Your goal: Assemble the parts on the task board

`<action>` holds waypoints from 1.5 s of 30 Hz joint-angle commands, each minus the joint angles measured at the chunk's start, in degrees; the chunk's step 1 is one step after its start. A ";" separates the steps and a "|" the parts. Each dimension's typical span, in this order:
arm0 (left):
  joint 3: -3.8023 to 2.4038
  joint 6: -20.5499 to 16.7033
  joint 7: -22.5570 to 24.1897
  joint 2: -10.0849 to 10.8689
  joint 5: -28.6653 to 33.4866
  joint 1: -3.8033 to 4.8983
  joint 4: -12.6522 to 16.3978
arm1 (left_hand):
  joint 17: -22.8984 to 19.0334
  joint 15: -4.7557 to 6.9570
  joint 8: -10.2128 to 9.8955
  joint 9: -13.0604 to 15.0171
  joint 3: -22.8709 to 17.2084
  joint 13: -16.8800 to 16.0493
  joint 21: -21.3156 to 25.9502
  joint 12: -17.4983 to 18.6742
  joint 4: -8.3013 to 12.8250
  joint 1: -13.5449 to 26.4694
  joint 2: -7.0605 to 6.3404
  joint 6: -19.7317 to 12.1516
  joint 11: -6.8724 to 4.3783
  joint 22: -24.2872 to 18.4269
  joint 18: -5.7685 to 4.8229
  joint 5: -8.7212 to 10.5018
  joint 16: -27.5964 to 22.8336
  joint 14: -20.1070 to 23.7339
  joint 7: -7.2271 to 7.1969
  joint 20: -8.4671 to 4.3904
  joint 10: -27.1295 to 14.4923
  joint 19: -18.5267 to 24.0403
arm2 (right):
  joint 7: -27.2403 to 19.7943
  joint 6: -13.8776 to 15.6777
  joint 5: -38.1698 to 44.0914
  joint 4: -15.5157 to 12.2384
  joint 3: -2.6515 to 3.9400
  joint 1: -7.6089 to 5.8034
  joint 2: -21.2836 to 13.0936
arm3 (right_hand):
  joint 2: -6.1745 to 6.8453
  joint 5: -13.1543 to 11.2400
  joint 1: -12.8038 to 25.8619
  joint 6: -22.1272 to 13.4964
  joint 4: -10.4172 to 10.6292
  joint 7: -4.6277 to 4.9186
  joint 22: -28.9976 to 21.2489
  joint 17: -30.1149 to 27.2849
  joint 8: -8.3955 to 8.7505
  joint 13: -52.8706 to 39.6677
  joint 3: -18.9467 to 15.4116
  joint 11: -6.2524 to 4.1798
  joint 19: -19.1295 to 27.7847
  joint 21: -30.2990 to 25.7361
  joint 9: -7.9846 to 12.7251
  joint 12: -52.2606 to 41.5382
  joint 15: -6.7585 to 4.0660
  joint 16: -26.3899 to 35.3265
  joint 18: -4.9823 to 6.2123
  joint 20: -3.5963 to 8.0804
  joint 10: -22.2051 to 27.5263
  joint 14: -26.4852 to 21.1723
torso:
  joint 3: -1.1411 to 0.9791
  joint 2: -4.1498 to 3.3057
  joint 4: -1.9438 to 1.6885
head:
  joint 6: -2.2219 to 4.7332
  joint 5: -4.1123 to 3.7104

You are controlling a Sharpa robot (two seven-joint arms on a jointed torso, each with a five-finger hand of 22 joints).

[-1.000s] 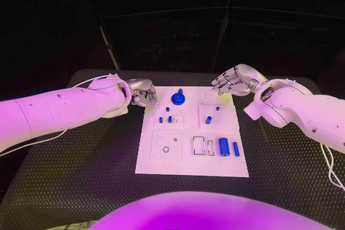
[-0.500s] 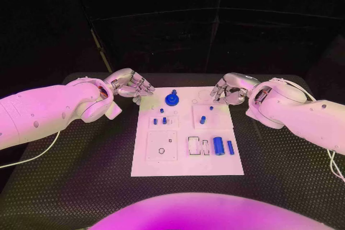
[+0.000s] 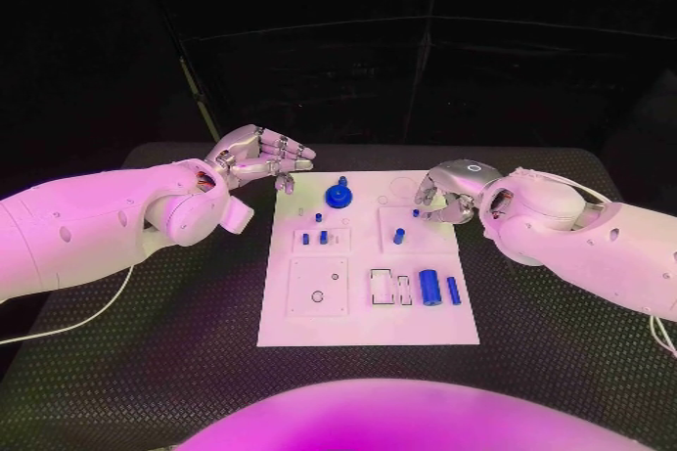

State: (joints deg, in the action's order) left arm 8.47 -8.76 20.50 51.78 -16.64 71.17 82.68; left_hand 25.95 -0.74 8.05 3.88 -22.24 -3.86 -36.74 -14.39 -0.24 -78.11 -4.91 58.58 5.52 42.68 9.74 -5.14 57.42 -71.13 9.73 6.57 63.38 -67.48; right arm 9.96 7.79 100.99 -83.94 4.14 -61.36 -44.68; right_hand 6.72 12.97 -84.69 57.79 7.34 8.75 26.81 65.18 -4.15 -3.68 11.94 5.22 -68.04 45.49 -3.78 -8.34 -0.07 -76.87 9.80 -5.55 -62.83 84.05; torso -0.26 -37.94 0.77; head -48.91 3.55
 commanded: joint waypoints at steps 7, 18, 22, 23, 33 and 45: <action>-0.02 -0.27 2.25 0.00 3.53 0.03 0.48 | -0.20 -0.12 -0.31 -0.11 -0.45 0.07 0.48 0.50 -0.04 -0.34 0.31 0.05 0.30 -0.23 0.74 0.11 -0.49 0.43 0.45 0.03 0.15 0.50 | 0.93 -3.21 2.89 1.41 -0.31 0.01 1.58 | 0.12 0.35 -0.77 0.05 -0.35 0.27 0.94 0.54 0.11 0.04 2.18 0.25 1.21 1.48 -0.12 0.16 0.47 -0.85 0.65 -0.12 0.01 2.29 | -0.06 -0.05 0.02 | -0.23 -0.11; -0.02 -0.20 2.28 -0.01 6.08 0.03 0.51 | -0.29 -0.16 -0.38 -0.12 -0.48 0.06 0.63 0.58 -0.02 -0.33 0.36 -0.07 0.35 -0.33 0.74 0.11 -0.57 0.50 0.51 0.06 0.09 0.53 | -0.03 -1.87 2.50 2.70 -0.36 0.37 2.99 | -0.14 0.16 -0.77 0.65 -0.46 0.23 2.07 1.38 0.09 0.09 5.19 0.21 2.20 3.17 -0.12 0.23 0.46 -1.67 0.69 -0.19 -0.48 2.20 | -0.06 -0.01 0.01 | -0.40 0.03; -0.02 0.08 2.20 -0.06 6.32 0.03 0.46 | -0.35 -0.20 -0.43 -0.13 -0.46 0.06 0.74 0.63 -0.06 -0.23 0.36 -0.14 0.40 -0.41 0.73 0.13 -0.62 0.55 0.56 0.09 0.04 0.55 | -0.24 -1.87 2.18 3.06 -0.36 0.40 3.38 | -0.19 0.08 -0.73 0.78 -0.55 0.28 2.39 1.59 0.10 0.09 6.17 0.23 2.51 3.65 -0.12 0.29 0.48 -1.88 0.70 -0.22 -0.61 2.18 | -0.04 -0.01 -0.01 | -0.55 0.04; -0.02 0.15 2.17 -0.07 6.35 0.03 0.45 | -0.35 -0.20 -0.43 -0.13 -0.46 0.06 0.74 0.63 -0.06 -0.23 0.36 -0.14 0.40 -0.41 0.73 0.13 -0.62 0.55 0.56 0.09 0.04 0.55 | -0.28 -1.96 2.10 3.14 -0.36 0.40 3.46 | -0.21 0.03 -0.70 0.88 -0.60 0.30 2.54 1.68 0.09 0.08 6.63 0.23 2.65 3.88 -0.13 0.29 0.49 -1.97 0.70 -0.23 -0.70 2.17 | -0.04 -0.02 -0.02 | -0.57 0.03; -0.02 0.41 2.02 -0.17 6.45 0.03 0.18 | -0.48 -0.29 -0.59 -0.15 -0.41 0.05 0.99 0.77 -0.12 -0.05 0.37 -0.41 0.50 -0.59 0.72 0.14 -0.73 0.65 0.67 0.16 -0.13 0.60 | -0.36 -3.86 1.80 3.56 -0.36 0.43 3.79 | -1.18 0.14 -1.77 4.15 -2.57 -0.20 3.94 2.71 -1.19 -0.06 11.50 -0.52 3.62 6.08 -0.56 -0.40 -0.14 -2.85 0.79 0.20 -3.73 2.27 | -0.05 -0.02 0.07 | -0.76 0.16; -0.03 1.34 2.02 -0.21 7.46 0.03 0.28 | -0.66 -0.42 -0.84 -0.17 -0.40 0.02 1.37 0.90 -0.05 0.02 0.38 -0.91 0.67 -0.85 0.71 0.14 -0.89 0.91 0.86 0.27 -0.44 0.72 | 0.10 -4.74 1.77 4.30 -0.35 0.93 4.48 | -1.66 -1.03 -1.00 5.34 -4.48 -0.34 5.04 3.06 -1.26 0.01 14.66 -0.75 4.65 7.81 -0.48 0.35 -0.35 -3.25 0.79 0.42 -5.00 2.25 | -0.05 0.00 0.00 | -1.09 0.04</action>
State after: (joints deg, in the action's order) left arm 8.49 -8.48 21.55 51.64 -10.51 71.14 82.89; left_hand 25.35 -1.24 7.57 3.77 -22.40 -3.88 -35.75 -13.70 -0.39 -78.11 -4.91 57.85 5.87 41.90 9.70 -5.14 56.75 -70.64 10.45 6.86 63.03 -67.19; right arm 10.08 4.48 102.85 -79.81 4.03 -60.81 -40.30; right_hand 5.32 12.30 -85.84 62.71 2.92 8.32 31.81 68.19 -5.31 -3.75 26.30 4.40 -63.87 52.98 -4.33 -8.28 -0.21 -79.88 9.80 -5.23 -67.37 83.92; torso -0.29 -37.96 0.80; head -49.97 3.63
